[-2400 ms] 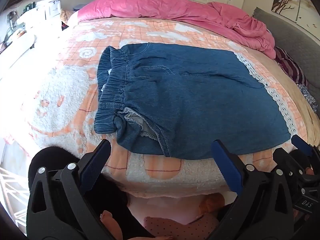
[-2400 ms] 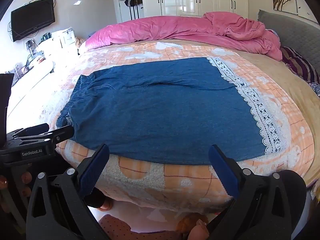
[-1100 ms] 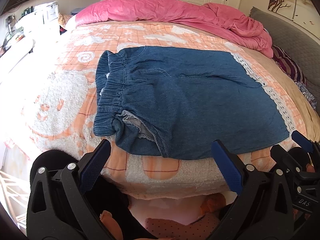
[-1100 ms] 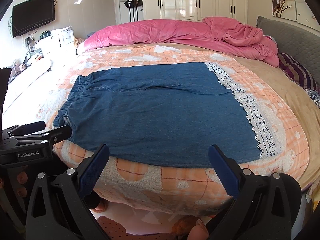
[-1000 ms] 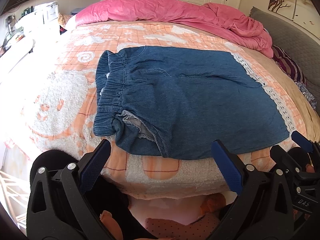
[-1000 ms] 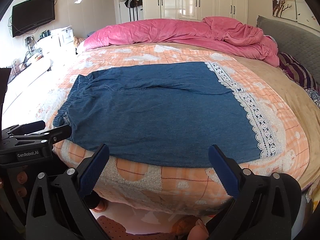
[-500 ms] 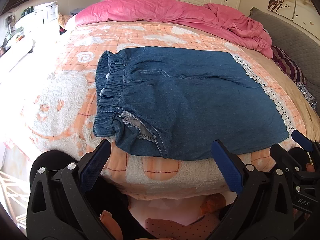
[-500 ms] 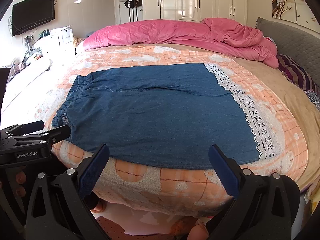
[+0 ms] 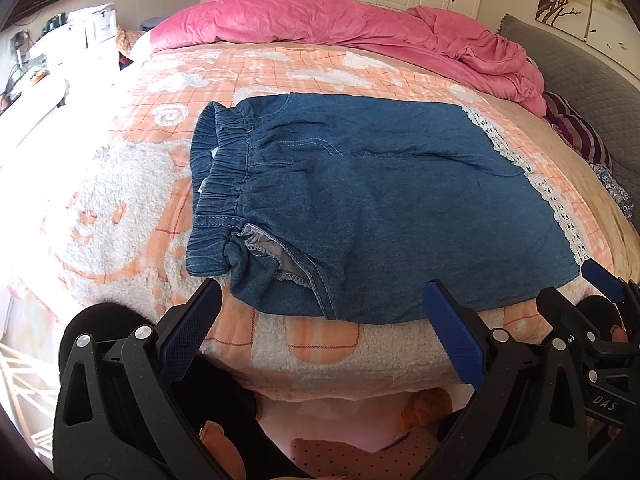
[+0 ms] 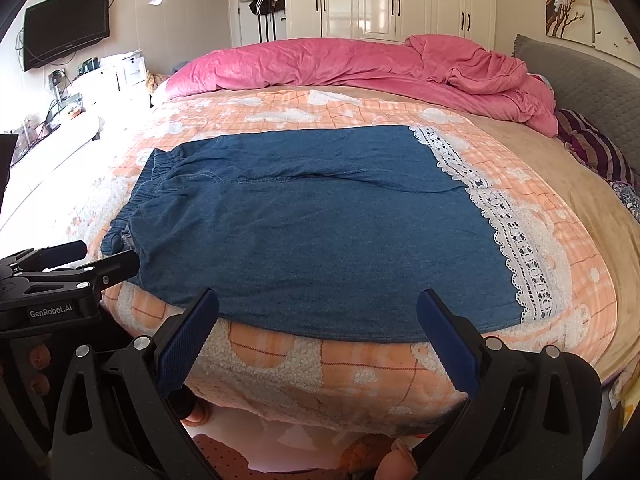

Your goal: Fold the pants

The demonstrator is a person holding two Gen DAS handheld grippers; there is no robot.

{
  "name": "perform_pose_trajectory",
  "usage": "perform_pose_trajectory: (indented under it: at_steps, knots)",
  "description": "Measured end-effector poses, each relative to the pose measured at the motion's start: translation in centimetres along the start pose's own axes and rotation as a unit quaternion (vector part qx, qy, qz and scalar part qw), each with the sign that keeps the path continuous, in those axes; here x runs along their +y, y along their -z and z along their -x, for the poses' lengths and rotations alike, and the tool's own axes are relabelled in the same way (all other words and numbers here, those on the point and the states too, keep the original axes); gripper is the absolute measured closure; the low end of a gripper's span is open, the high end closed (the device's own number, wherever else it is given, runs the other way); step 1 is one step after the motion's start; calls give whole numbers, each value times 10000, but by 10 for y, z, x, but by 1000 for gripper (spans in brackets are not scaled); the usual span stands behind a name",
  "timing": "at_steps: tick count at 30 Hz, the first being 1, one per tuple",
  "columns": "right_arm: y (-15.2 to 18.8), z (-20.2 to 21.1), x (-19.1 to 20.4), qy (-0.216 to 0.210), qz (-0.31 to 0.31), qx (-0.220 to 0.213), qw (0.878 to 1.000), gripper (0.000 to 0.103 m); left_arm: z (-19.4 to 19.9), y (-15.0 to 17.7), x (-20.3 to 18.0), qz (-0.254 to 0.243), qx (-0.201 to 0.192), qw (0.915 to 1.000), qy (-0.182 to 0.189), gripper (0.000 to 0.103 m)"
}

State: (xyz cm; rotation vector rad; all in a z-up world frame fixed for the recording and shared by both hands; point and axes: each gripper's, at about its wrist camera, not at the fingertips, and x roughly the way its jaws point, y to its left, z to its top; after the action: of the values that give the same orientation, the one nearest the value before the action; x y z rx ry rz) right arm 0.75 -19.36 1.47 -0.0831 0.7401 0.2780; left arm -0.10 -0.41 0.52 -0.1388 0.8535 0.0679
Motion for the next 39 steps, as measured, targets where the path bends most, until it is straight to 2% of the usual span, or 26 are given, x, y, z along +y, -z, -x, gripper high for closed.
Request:
perform_pose_trajectory:
  at_steps: [7, 13, 22, 24, 27, 29, 32, 38, 39]
  knots:
    - [-5, -9, -1, -56, 2, 40, 10000, 4, -6, -5, 0, -4, -14, 10000, 10, 8]
    - [-23, -23, -4, -157, 35, 56, 9999, 4, -13, -18, 8, 19, -33, 10000, 55, 8]
    - [-80, -64, 7, -547, 291, 115, 9980, 4, -37, -68, 50, 162, -129, 9997, -162, 8]
    - [-95, -79, 10, -759, 291, 226, 9964, 4, -46, -81, 63, 206, -101, 9995, -203, 8]
    - [-111, -96, 20, -683, 644, 223, 9953, 4, -61, -101, 85, 286, -143, 9986, -414, 8]
    - [-123, -110, 26, -586, 864, 176, 9944, 4, -75, -114, 98, 330, -66, 9979, -554, 8]
    - [-141, -134, 28, -761, 917, 283, 9925, 4, -96, -128, 111, 341, 118, 9981, -506, 8]
    - [-181, -184, 45, -803, 1454, 424, 9852, 4, -143, -148, 133, 566, 509, 9954, -589, 8]
    - [-186, -191, 49, -792, 1552, 473, 9836, 4, -146, -149, 137, 633, 490, 9956, -484, 8]
